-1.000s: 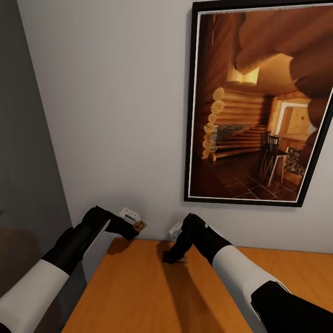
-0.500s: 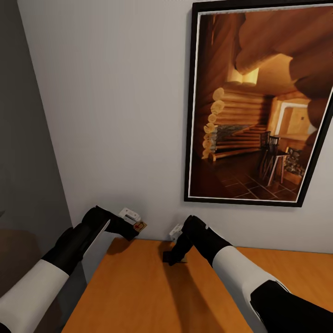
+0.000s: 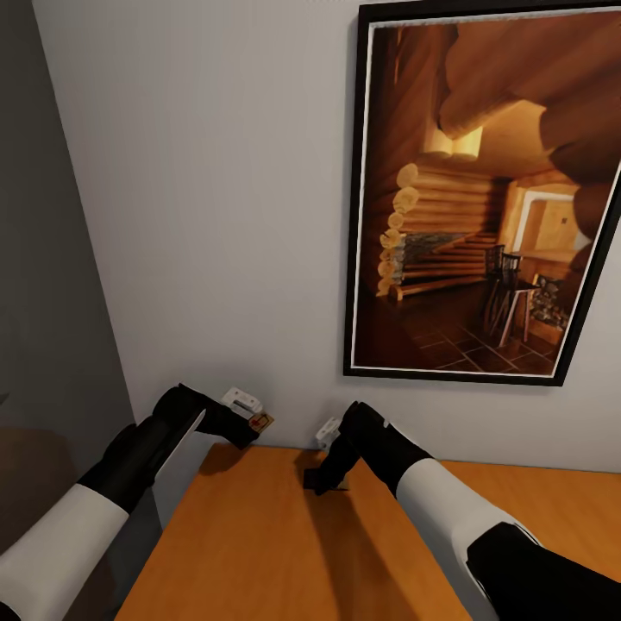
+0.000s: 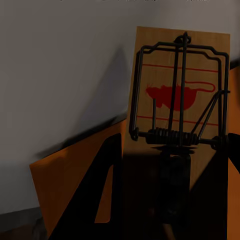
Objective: Take the four mousetraps from the cabinet in the bathroom and place them on the bathroom floor. Make sure all four end up on the same floor surface, and ensure that at least two of them are either under or directly next to the same bathroom sink.
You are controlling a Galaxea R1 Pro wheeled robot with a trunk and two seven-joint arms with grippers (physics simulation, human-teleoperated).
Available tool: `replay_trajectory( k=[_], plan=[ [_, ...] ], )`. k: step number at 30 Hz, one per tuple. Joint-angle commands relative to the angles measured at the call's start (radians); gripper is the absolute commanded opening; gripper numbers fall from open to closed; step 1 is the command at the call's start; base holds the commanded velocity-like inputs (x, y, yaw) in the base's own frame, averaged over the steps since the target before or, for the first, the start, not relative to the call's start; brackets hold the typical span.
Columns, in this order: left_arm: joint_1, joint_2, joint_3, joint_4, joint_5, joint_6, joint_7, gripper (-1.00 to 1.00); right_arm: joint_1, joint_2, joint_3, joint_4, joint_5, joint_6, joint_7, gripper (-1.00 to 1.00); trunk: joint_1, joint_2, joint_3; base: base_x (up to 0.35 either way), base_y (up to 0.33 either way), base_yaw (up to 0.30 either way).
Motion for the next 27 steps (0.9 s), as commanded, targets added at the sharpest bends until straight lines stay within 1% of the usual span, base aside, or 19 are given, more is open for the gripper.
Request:
replay_trajectory(
  k=[1, 2, 3, 23, 27],
  plan=[
    [-0.002, 0.001, -0.002, -0.001, -0.001, 0.003, 0.000, -1.00, 0.000, 0.000, 0.000, 0.043, 0.011, 0.000, 0.010, 1.00, 0.000, -0.001, -0.002, 0.000, 0.000, 0.000],
    [-0.001, 0.001, -0.002, -0.001, -0.001, 0.003, 0.000, -1.00, 0.000, 0.000, -0.001, 0.043, 0.011, 0.000, 0.010, 1.00, 0.000, -0.001, -0.002, 0.000, 0.000, 0.000],
    [-0.002, 0.001, -0.002, -0.001, -0.001, 0.003, 0.000, -1.00, 0.000, 0.000, -0.001, 0.043, 0.011, 0.000, 0.010, -1.00, 0.000, -0.001, -0.002, 0.000, 0.000, 0.000],
    [-0.002, 0.000, -0.002, -0.001, -0.003, 0.003, -0.002, -1.00, 0.000, 0.000, -0.002, 0.054, 0.009, 0.004, 0.012, -1.00, 0.000, -0.001, -0.002, 0.000, 0.000, 0.000],
    [-0.002, 0.000, -0.002, -0.001, -0.003, 0.003, -0.002, -1.00, 0.000, 0.000, -0.007, 0.028, 0.010, 0.016, 0.012, -1.00, 0.000, -0.001, -0.002, 0.000, 0.000, 0.000]
  ],
)
